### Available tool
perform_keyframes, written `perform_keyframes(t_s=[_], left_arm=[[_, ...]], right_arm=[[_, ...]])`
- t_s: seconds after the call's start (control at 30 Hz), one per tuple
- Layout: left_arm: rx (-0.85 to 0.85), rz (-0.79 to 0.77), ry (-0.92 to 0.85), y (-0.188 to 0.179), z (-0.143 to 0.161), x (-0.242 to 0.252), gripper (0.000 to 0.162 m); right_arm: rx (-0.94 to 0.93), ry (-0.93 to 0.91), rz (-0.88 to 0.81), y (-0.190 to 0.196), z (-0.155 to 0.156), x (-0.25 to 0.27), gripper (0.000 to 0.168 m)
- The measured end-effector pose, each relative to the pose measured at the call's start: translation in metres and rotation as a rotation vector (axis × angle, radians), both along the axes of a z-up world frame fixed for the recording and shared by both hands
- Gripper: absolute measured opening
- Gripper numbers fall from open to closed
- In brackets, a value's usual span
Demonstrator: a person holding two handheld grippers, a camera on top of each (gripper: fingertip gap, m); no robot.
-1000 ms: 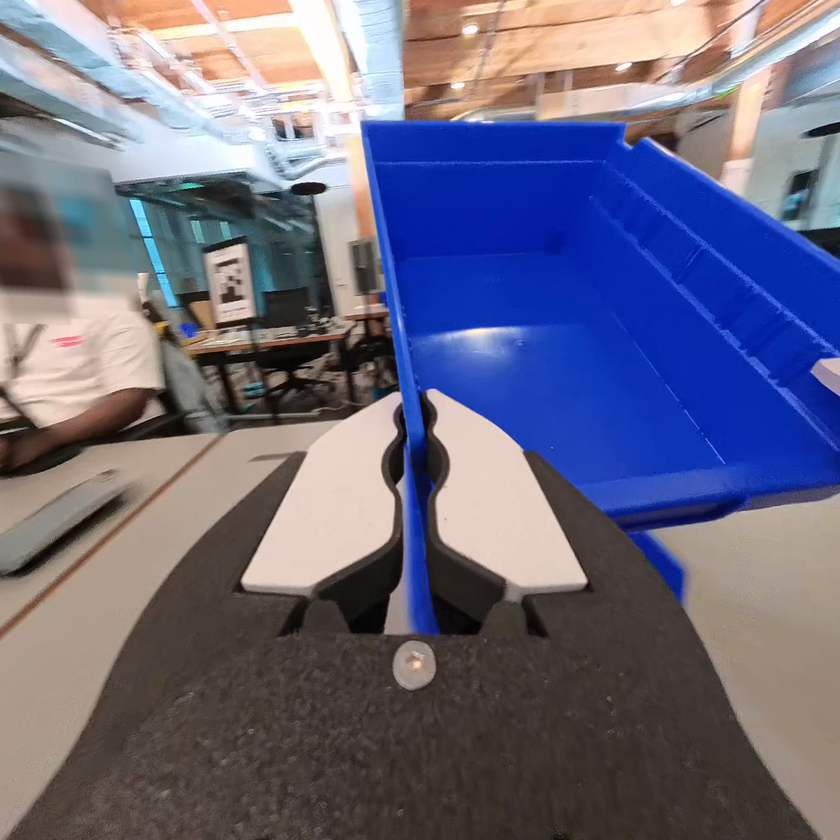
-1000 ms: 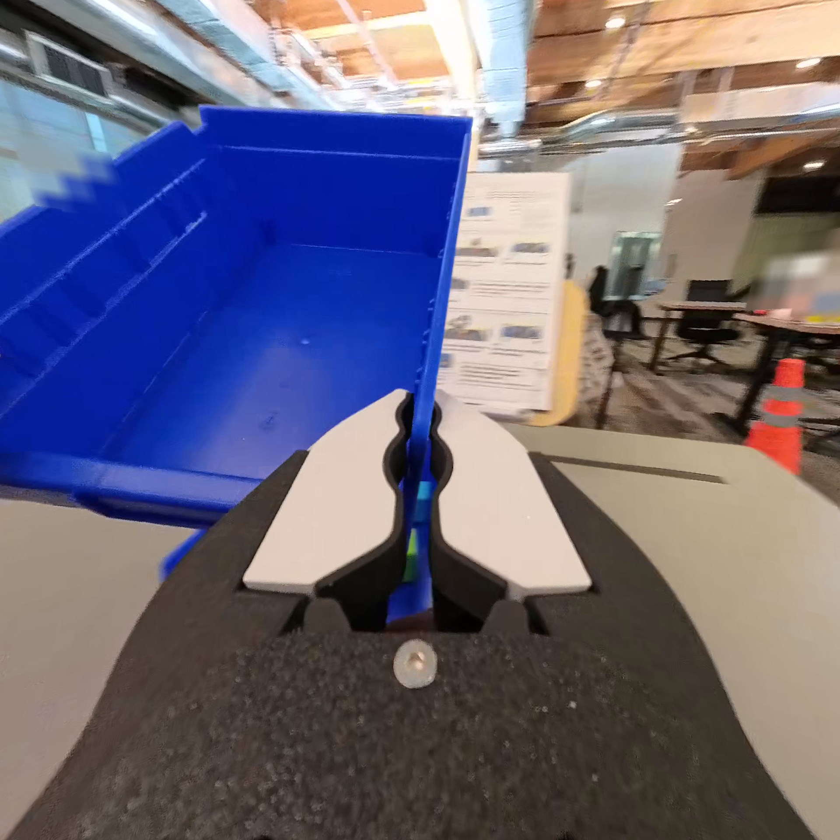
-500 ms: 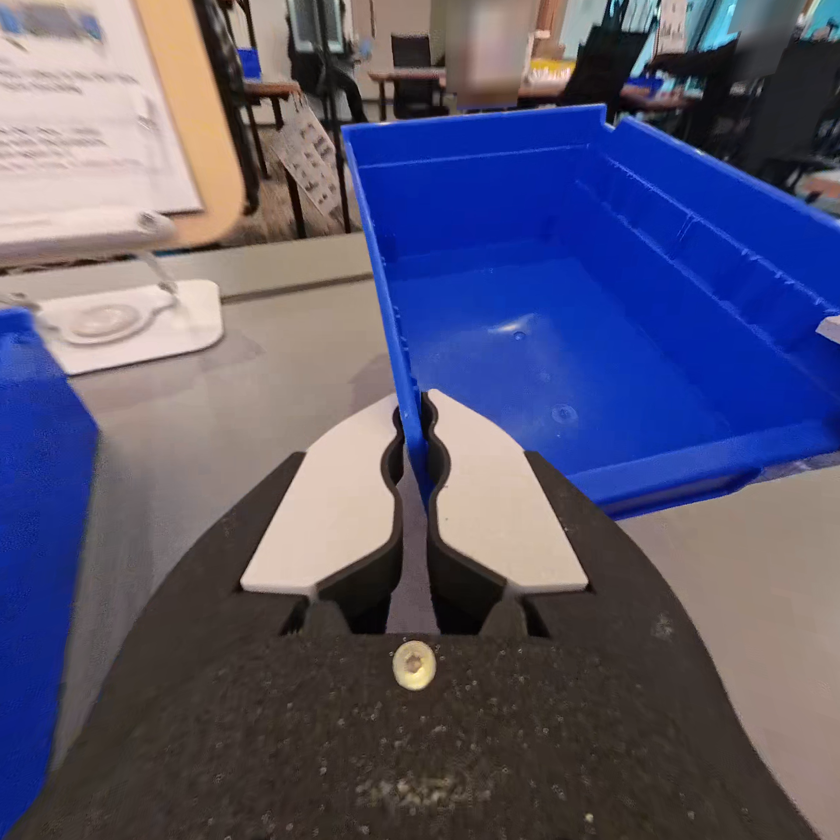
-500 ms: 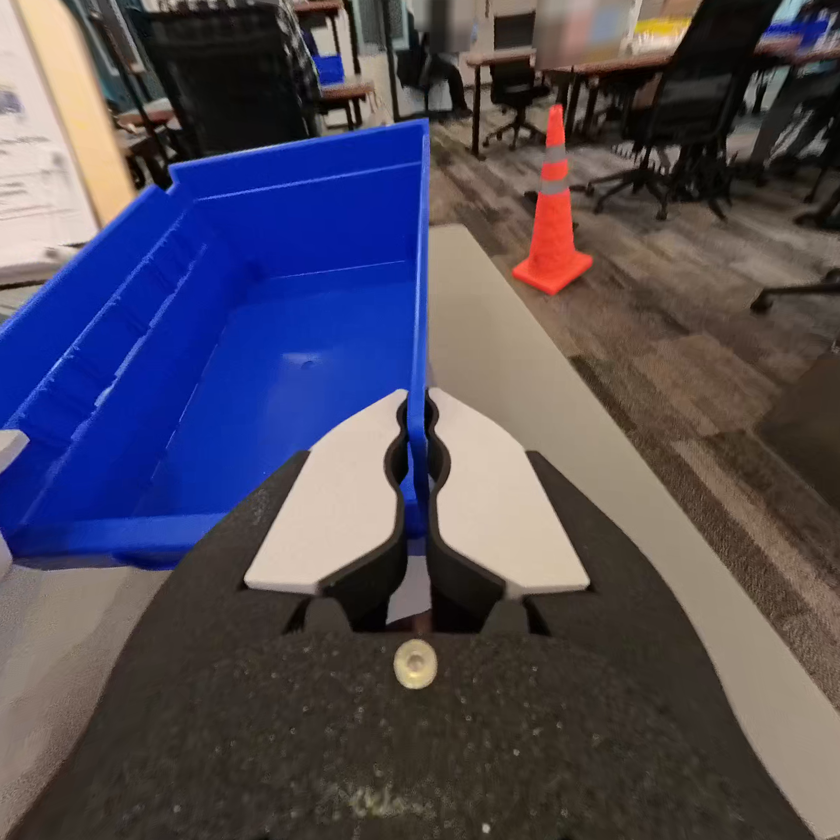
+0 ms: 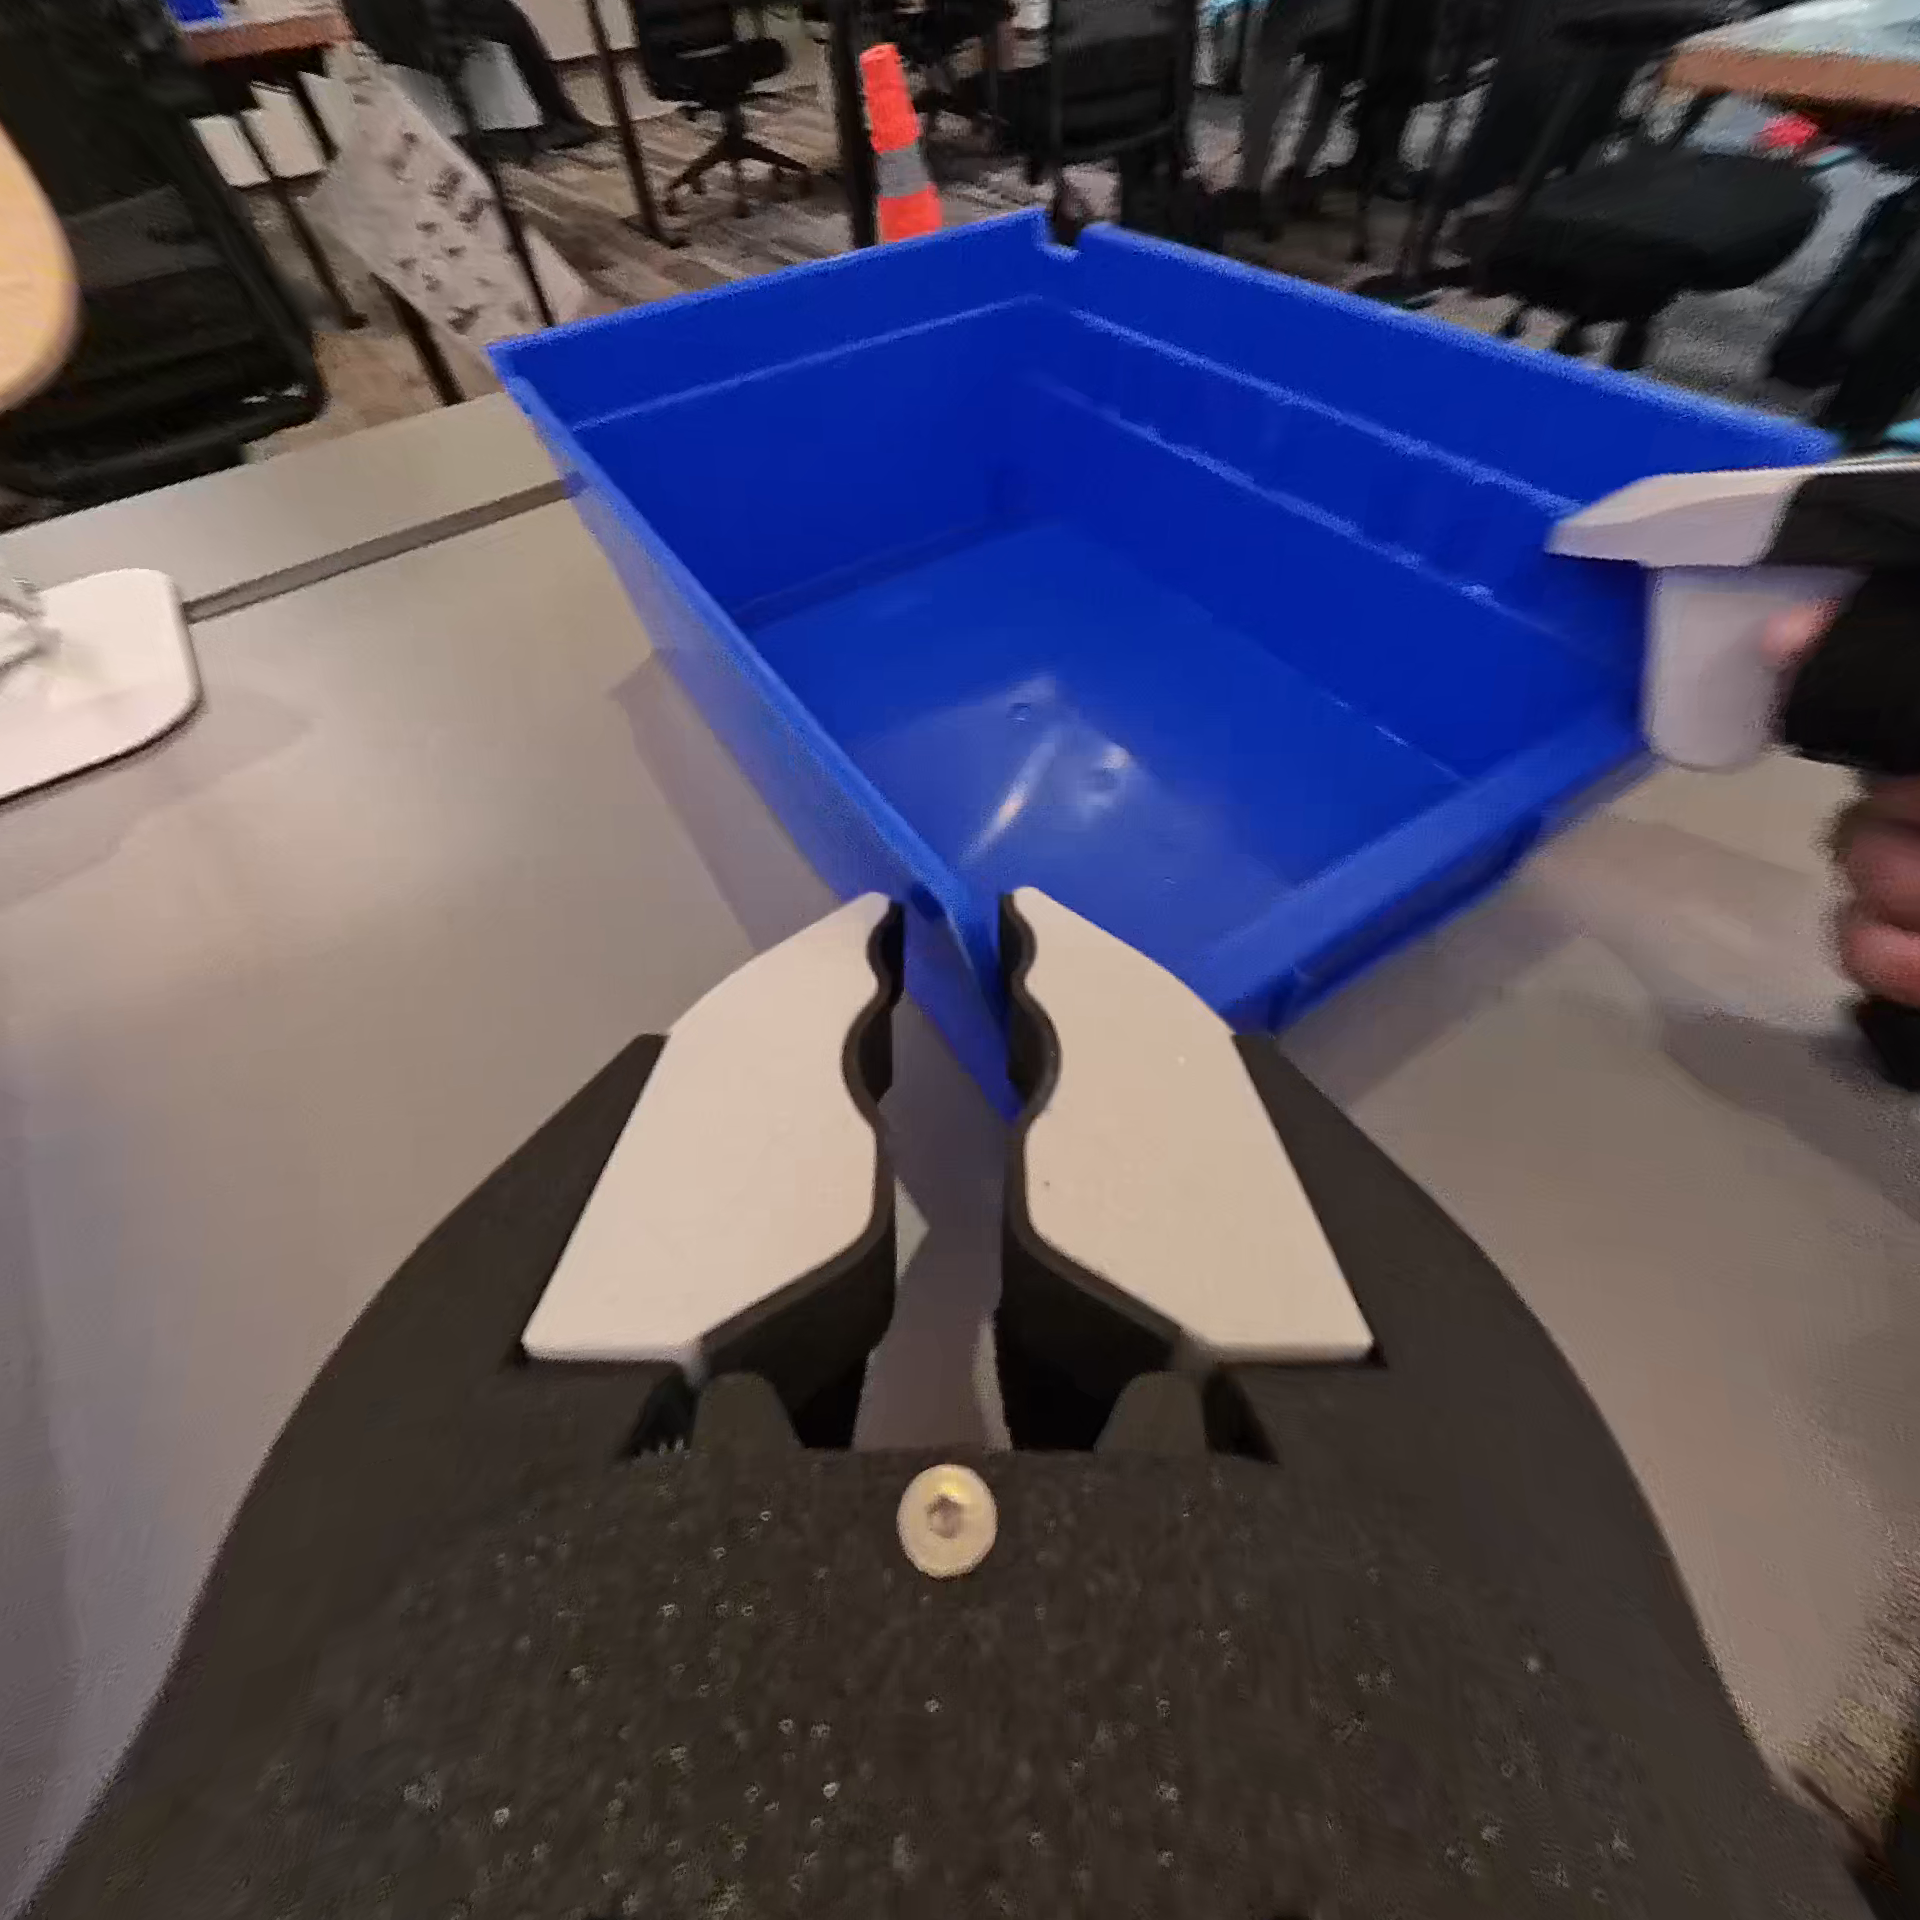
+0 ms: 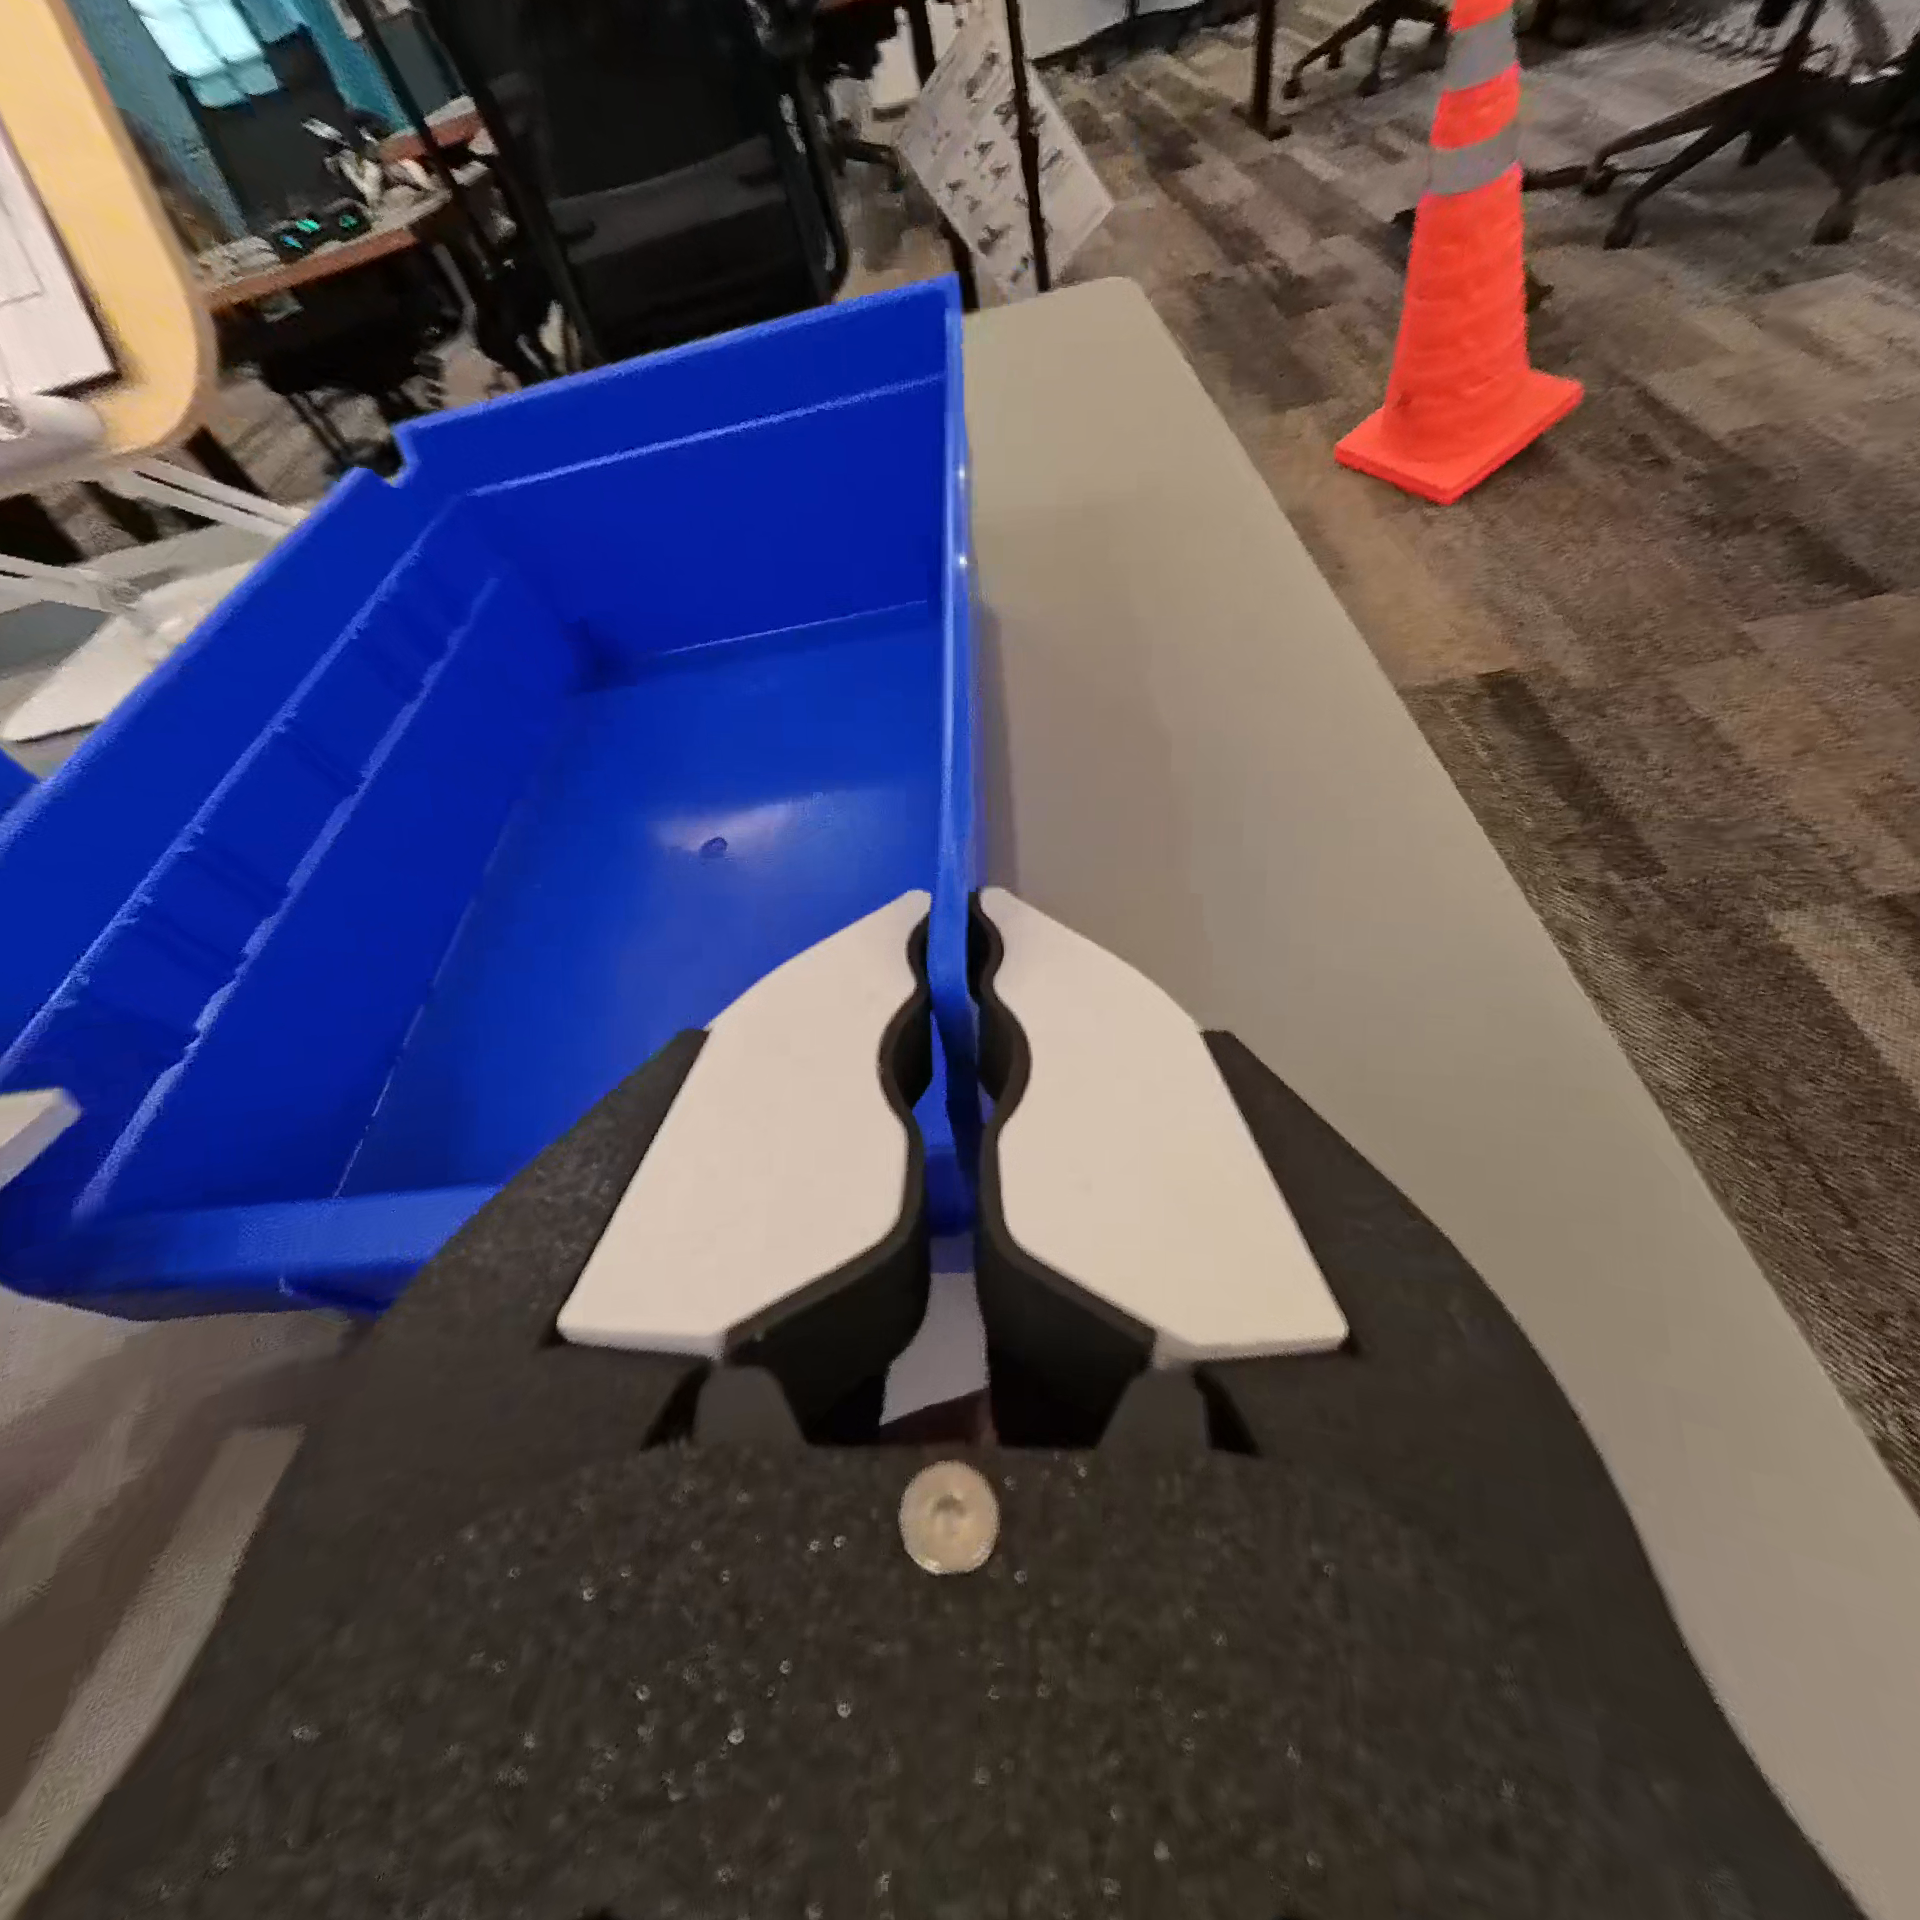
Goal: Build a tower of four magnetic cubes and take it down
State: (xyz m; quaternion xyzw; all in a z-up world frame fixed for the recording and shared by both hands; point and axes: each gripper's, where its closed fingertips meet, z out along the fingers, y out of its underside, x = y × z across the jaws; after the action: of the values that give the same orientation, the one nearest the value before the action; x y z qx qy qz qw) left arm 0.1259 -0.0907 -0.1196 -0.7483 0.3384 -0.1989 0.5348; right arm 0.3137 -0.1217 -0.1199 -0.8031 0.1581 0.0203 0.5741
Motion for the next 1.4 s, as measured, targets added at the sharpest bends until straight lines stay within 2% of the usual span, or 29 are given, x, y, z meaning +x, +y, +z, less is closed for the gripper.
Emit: perform_keyframes(t_s=[0.1,0.13,0.2,0.27,0.33,0.4,0.5,0.57,0.63,0.7,0.73,0.8,0.87,0.9,0.97,1.03,1.07,1.17,1.4], left_arm=[[-0.074,-0.123,-0.066,-0.03,0.01,-0.024,0.023],[-0.08,-0.173,-0.084,-0.041,0.016,-0.038,0.023],[-0.062,-0.205,-0.087,-0.055,0.028,-0.08,0.023],[-0.036,-0.218,-0.116,-0.064,0.044,-0.13,0.023],[-0.015,-0.156,-0.139,-0.062,0.057,-0.19,0.024],[0.044,-0.028,-0.176,-0.05,0.069,-0.258,0.024],[0.15,0.213,-0.224,-0.025,0.081,-0.36,0.023],[0.163,0.386,-0.204,-0.003,0.071,-0.416,0.027],[0.083,0.443,-0.212,0.018,0.054,-0.44,0.036],[-0.023,0.437,-0.244,0.035,0.04,-0.442,0.046],[-0.051,0.428,-0.258,0.043,0.036,-0.439,0.047],[-0.085,0.42,-0.236,0.058,0.026,-0.43,0.055],[-0.143,0.376,-0.201,0.066,0.012,-0.412,0.06],[-0.169,0.359,-0.201,0.067,0.008,-0.404,0.056],[-0.163,0.385,-0.218,0.071,0.005,-0.403,0.034],[-0.124,0.432,-0.194,0.075,0.005,-0.41,0.012],[-0.118,0.431,-0.178,0.075,0.006,-0.412,0.01],[-0.109,0.477,-0.14,0.077,0.006,-0.424,0.006],[-0.051,0.633,-0.164,0.083,0.026,-0.502,0.003]], right_arm=[[0.011,0.0,0.007,0.003,0.001,0.006,0.004],[0.015,-0.006,-0.011,0.003,0.003,0.009,0.008],[0.054,-0.027,-0.013,-0.001,0.016,0.006,0.028],[0.086,-0.068,-0.052,-0.01,0.036,0.004,0.033],[0.145,-0.131,-0.095,-0.019,0.068,-0.003,0.034],[0.231,-0.166,-0.032,-0.02,0.108,-0.034,0.033],[0.319,-0.187,0.175,-0.008,0.158,-0.12,0.031],[0.364,-0.195,0.309,0.003,0.173,-0.191,0.03],[0.339,-0.149,0.446,0.021,0.158,-0.271,0.032],[0.243,-0.065,0.622,0.036,0.115,-0.36,0.04],[0.169,-0.074,0.638,0.044,0.087,-0.39,0.042],[0.065,-0.175,0.554,0.056,0.043,-0.418,0.046],[0.027,-0.266,0.45,0.061,0.02,-0.423,0.047],[0.027,-0.282,0.411,0.062,0.015,-0.423,0.046],[0.02,-0.289,0.332,0.067,0.009,-0.42,0.043],[-0.003,-0.284,0.292,0.074,0.003,-0.42,0.031],[0.01,-0.271,0.279,0.077,0.006,-0.421,0.02],[0.0,-0.184,0.218,0.081,0.006,-0.425,0.004],[0.057,-0.12,0.219,0.08,0.02,-0.503,0.004]])
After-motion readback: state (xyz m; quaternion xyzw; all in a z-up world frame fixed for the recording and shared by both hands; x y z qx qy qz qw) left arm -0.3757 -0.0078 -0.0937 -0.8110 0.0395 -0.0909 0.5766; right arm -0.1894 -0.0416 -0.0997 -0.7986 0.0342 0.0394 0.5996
